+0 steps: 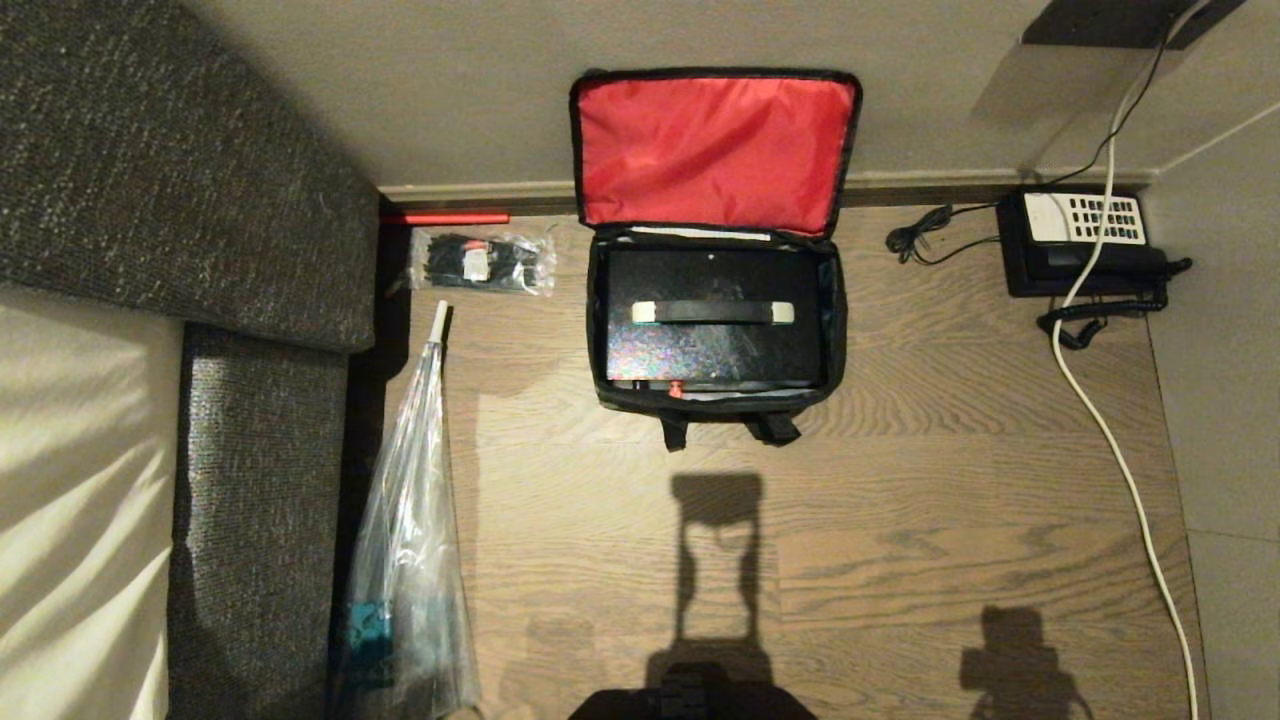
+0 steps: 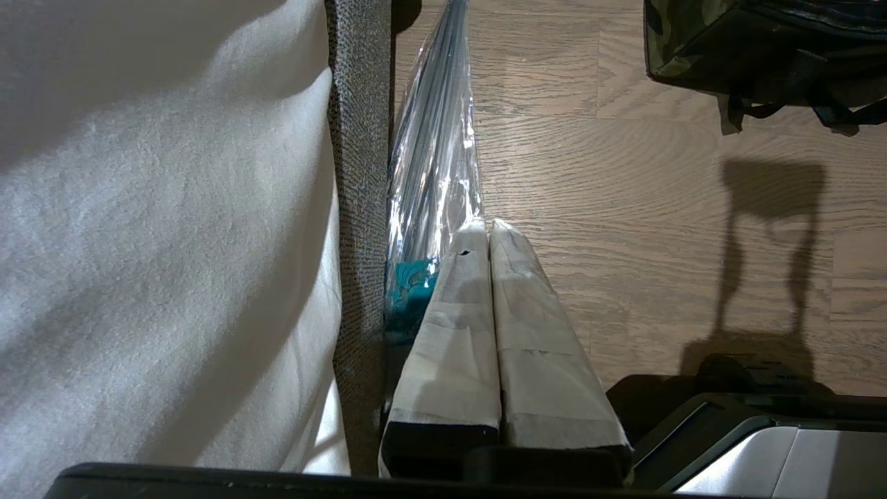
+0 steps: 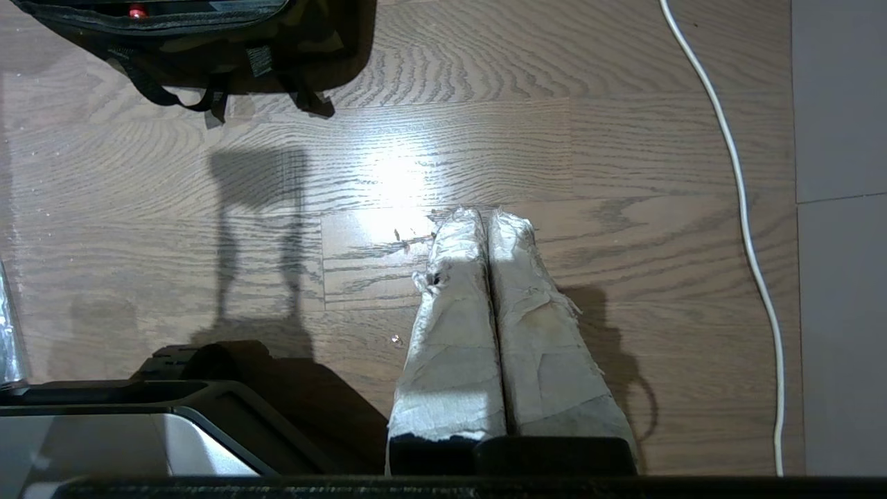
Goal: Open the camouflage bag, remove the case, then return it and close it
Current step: Grip the handle
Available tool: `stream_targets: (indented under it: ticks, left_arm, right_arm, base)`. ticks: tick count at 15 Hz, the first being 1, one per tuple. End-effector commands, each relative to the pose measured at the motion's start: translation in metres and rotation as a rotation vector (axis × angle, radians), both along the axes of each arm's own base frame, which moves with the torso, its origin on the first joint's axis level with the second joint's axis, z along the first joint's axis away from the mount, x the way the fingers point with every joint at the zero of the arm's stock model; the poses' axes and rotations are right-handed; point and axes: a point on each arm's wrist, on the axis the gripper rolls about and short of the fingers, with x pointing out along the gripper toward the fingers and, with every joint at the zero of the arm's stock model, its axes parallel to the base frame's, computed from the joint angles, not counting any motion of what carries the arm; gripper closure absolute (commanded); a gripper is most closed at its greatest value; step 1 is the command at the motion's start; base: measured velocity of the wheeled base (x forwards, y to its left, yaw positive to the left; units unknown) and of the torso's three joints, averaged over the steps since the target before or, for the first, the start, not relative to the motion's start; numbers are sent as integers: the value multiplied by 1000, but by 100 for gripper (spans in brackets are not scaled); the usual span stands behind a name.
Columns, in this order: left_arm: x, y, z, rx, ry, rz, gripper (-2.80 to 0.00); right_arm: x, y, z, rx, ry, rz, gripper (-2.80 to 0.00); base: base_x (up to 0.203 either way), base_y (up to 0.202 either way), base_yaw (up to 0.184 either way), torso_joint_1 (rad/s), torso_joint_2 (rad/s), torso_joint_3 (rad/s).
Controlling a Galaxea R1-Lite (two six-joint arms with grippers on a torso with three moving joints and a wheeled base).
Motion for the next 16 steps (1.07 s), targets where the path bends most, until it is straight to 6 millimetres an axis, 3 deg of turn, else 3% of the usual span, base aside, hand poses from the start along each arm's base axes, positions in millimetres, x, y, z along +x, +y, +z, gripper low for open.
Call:
stream_targets:
  ticks: [1, 16]
  left_arm:
    - [0, 0, 0, 0, -1, 1, 0]
    - [0, 0, 0, -1, -1, 1, 0]
  right_arm:
    - [0, 0, -4, 0, -2, 0, 0]
    - [0, 0, -4, 1, -2, 0, 0]
  base:
    - [0, 0, 0, 0, 0, 0]
    - [0, 0, 0, 0, 0, 0]
